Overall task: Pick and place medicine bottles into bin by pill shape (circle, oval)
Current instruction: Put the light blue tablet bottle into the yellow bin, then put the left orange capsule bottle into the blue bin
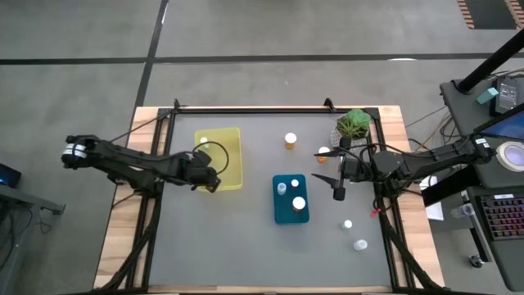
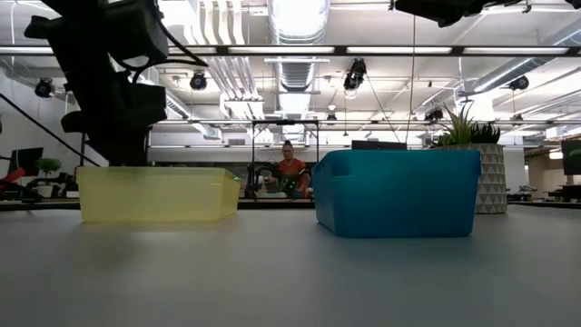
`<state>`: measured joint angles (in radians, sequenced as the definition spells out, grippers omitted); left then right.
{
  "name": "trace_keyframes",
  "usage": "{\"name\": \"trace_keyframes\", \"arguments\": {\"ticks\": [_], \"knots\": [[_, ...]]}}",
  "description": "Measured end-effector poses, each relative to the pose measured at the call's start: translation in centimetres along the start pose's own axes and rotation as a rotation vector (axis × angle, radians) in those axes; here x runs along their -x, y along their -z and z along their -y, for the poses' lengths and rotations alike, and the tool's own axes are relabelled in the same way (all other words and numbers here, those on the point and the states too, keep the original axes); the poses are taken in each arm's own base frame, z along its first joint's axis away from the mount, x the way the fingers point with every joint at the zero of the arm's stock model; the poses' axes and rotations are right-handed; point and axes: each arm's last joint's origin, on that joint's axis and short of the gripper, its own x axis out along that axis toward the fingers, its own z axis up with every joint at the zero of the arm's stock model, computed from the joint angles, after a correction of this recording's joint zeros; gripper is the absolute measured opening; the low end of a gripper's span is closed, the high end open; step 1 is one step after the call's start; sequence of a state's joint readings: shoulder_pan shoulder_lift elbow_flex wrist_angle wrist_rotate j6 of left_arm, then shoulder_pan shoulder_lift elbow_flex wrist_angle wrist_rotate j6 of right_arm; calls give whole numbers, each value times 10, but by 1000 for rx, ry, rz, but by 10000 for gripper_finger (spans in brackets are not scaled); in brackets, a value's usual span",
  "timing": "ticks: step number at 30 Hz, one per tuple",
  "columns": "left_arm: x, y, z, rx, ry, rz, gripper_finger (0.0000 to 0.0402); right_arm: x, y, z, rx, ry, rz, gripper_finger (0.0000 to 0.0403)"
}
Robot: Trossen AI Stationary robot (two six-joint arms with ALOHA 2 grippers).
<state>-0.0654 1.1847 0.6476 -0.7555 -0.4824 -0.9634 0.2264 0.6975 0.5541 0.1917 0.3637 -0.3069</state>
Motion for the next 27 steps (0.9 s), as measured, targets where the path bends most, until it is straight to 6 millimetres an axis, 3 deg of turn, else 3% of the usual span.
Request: {"name": "trace_keyframes", "arguments": {"ticks": [7,17,27], "knots": [[-4,0,5,-14,-10,-7,108,0,0,0,1,0,0,267],[-1,-1,3,-30,4,-9,153,0,0,0,2,0,-1,267],[8,-4,-1,-62,-33,-37,158,0,0,0,1,1,-1,267]]}}
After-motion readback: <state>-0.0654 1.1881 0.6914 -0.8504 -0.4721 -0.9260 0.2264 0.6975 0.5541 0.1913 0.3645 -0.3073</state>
